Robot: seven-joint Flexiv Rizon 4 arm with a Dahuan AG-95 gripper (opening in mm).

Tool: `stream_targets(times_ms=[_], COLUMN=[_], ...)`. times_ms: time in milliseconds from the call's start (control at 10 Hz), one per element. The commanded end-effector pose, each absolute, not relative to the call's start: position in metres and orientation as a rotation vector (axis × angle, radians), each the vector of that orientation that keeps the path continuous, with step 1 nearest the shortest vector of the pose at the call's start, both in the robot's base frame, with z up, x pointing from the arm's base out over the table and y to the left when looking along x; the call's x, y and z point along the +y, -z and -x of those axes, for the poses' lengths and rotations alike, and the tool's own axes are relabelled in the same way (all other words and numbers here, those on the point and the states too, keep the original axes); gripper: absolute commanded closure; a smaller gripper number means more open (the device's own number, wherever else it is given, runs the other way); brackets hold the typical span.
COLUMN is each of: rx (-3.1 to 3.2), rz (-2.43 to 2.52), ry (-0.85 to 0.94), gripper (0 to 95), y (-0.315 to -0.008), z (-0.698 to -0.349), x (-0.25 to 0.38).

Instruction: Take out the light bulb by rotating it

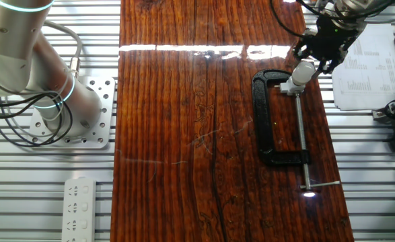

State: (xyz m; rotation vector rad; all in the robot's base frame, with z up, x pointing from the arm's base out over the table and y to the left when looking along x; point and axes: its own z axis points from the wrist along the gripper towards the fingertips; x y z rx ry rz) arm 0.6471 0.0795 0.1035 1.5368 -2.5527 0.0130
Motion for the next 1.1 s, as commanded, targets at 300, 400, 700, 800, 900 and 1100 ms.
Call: stream_targets(times_ms=[300,400,700,800,900,1100], rx=[-2.252,-2.204,-2.096,-2.063,-2.053,-2.053], rz=[-1.920,-1.972,-2.121,-2.157,-2.166,-2.166], ry=[-0.026,-0.032,-0.074,-0.074,-0.069,-0.068], gripper=[95.0,95.0,95.0,95.0,95.0,76.0], y=[-0.1026,-0.1026,-0.1025,-0.1026,-0.1027,-0.1027], z=[-0.6465,-0.6464,-0.6464,-0.6464,-0.6463,-0.6463], x=[0.0802,0.0803,0.0805,0.0806,0.0808,0.0810])
